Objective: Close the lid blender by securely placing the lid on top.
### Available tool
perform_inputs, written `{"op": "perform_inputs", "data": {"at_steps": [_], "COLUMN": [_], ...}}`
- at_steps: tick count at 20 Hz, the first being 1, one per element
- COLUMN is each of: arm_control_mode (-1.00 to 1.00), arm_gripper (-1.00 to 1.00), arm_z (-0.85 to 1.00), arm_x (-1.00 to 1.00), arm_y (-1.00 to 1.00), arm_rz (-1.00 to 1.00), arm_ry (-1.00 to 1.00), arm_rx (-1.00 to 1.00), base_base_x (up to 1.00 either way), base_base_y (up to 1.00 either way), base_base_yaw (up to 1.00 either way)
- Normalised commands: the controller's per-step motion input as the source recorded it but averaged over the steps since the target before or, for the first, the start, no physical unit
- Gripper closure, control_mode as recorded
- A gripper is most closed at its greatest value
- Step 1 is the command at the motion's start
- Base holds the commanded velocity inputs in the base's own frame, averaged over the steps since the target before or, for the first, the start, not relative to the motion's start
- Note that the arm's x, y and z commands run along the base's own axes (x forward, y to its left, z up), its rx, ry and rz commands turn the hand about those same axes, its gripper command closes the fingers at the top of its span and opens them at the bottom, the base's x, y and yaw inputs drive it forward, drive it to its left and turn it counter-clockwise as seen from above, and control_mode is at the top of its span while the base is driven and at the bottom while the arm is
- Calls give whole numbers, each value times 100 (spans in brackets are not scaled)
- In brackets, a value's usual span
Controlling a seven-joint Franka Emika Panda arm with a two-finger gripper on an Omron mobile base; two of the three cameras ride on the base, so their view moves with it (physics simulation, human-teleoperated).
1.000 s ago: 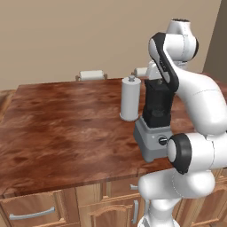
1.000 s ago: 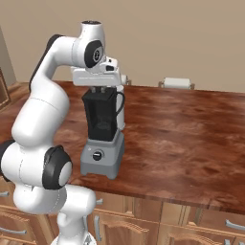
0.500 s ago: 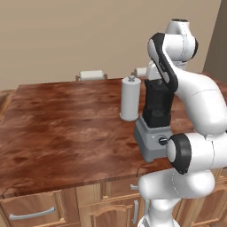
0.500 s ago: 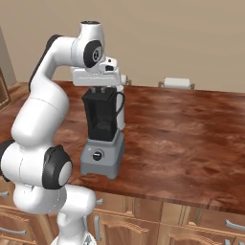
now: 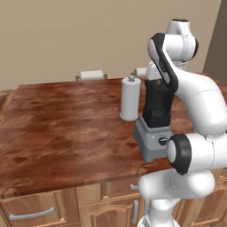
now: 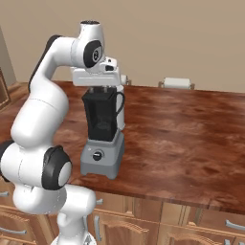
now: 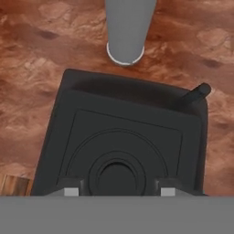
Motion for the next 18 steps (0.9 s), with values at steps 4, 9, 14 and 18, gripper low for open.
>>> {"op": "perform_inputs", "data": {"at_steps": [4,9,14,18], "arm_control_mode": [-100,-100,-100,-100], "arm_gripper": [-100,-100,-100,-100], "arm_z": [-3,0,4,13], "arm_x": [-1,-7,-49,-85], "arm_y": [0,0,2,12], "arm_rz": [0,0,0,0], "arm_ry": [-5,-7,-21,-30], "arm_rx": [0,0,0,0], "base_base_x": [0,0,0,0], "base_base_y": [0,0,0,0], "base_base_yaw": [0,0,0,0]}}
